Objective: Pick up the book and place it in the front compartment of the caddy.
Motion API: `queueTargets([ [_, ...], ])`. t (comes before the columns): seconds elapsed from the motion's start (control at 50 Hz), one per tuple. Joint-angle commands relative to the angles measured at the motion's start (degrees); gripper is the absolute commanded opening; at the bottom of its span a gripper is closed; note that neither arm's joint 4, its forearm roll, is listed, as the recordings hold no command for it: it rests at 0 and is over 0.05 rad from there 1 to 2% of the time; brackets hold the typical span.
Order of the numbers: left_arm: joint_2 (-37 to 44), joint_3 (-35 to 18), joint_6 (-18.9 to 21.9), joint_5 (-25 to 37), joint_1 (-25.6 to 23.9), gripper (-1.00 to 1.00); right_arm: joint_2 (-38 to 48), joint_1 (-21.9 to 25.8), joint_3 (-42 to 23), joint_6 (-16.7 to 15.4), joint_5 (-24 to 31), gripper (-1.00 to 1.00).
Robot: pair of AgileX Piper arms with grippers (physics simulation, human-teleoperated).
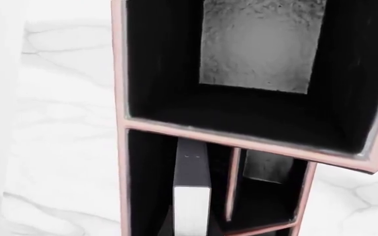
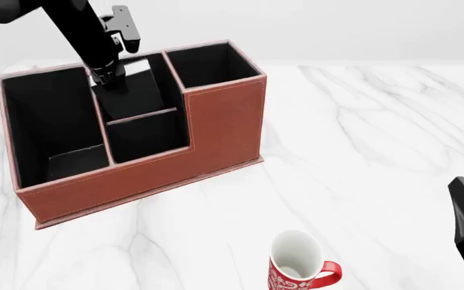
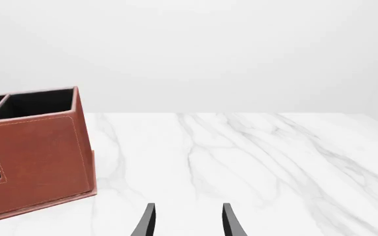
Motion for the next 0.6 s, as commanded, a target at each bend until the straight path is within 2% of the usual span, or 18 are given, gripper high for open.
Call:
queueTargets([
  [0.02,0.98,0.17,1.57,0.0,0.62,-1.0,-0.13,0.0,0.05,-0.02,0.07,1.0],
  [0.6,3.87,-2.05,1.56,0.0,-1.87,-1.0,-0.13,0.0,0.05,-0.02,0.07,1.0],
])
